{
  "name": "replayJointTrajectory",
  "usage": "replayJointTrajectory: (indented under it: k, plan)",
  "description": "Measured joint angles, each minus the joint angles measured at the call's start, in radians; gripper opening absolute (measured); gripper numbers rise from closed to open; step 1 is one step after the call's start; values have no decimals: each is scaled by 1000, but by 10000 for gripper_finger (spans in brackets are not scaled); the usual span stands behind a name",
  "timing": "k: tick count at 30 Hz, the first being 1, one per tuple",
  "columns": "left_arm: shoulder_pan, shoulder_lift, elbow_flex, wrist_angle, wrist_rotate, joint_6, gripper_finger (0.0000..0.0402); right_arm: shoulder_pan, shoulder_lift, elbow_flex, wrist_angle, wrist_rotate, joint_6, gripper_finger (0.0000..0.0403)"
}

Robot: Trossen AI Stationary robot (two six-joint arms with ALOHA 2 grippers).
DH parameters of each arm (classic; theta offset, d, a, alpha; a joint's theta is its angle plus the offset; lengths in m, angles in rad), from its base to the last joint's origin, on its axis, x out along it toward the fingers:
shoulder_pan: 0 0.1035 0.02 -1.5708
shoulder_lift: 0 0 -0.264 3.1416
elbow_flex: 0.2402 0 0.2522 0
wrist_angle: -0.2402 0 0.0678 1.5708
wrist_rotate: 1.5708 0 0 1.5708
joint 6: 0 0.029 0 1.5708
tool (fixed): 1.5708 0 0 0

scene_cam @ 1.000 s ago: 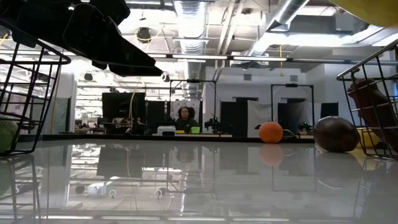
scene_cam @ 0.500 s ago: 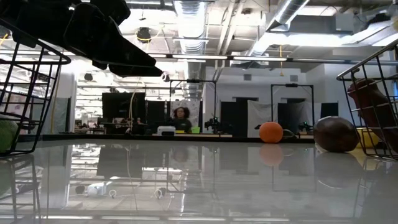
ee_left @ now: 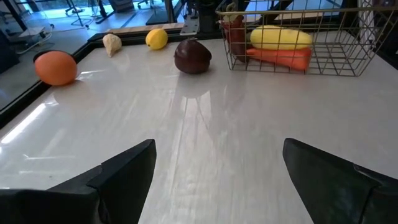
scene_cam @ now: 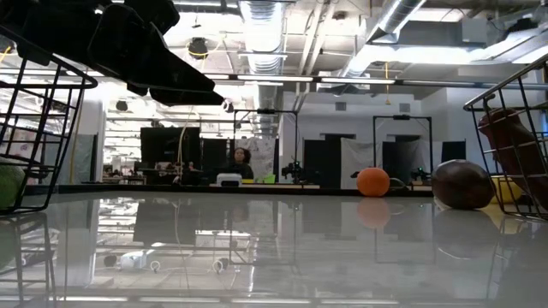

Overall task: Sort produce into baskets
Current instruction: Put the red apple into the black wire basket

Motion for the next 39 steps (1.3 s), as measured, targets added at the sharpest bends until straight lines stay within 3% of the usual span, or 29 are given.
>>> replayJointTrajectory:
  k: [6,14,24,32,39]
  plan:
    - [0,0,0,1,-1,0,341,-84,0,30,7,-11,-120,260]
    - [0,0,0,6,-2,0,341,-234,0,71,8,212,-302,260]
    - [0,0,0,6,-2,-16,341,-457,0,62,2,367,-507,260]
    - [-2,0,0,5,-1,-11,341,-620,-80,-160,184,323,-648,260]
    - [-2,0,0,6,-20,19,341,-720,-155,-289,212,361,-634,260]
